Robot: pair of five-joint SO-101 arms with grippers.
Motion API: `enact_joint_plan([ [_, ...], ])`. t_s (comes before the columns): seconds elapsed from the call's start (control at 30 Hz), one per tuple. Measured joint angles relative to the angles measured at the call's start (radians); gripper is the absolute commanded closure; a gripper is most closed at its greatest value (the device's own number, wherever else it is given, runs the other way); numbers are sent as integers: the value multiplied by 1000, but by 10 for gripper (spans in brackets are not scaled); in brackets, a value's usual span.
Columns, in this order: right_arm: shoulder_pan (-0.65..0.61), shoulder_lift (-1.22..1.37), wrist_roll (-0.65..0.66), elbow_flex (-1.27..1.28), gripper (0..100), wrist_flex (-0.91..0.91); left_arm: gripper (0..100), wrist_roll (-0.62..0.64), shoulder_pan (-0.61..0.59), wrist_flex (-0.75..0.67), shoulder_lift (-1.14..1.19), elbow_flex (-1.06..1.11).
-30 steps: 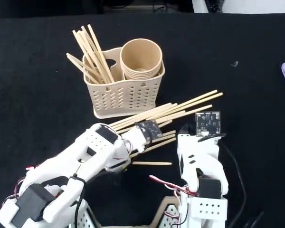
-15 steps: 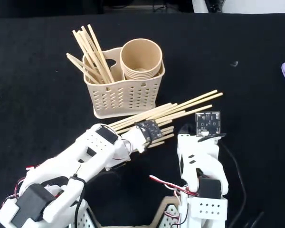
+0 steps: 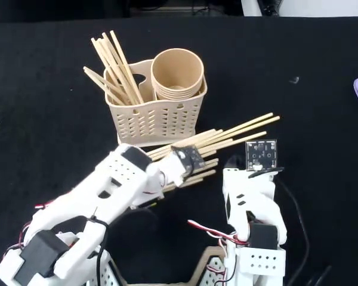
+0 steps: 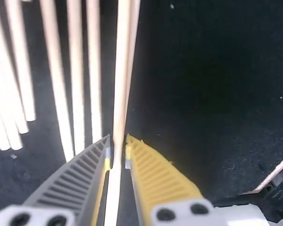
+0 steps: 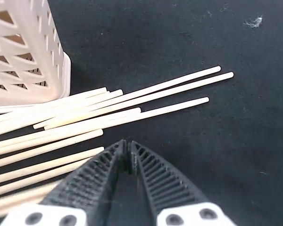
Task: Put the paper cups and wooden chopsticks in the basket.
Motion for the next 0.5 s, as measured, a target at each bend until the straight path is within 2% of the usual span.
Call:
enact_joint_plan([
  [0.2, 32, 0, -6, 0, 986, -8, 971, 0, -78, 97, -2, -83],
  [0.37, 161, 0, -152, 0, 986, -58, 971, 2, -120, 126, -6, -121],
  [0.5, 175, 0, -175, 0, 986, -61, 971, 2, -115, 130, -87, -126],
])
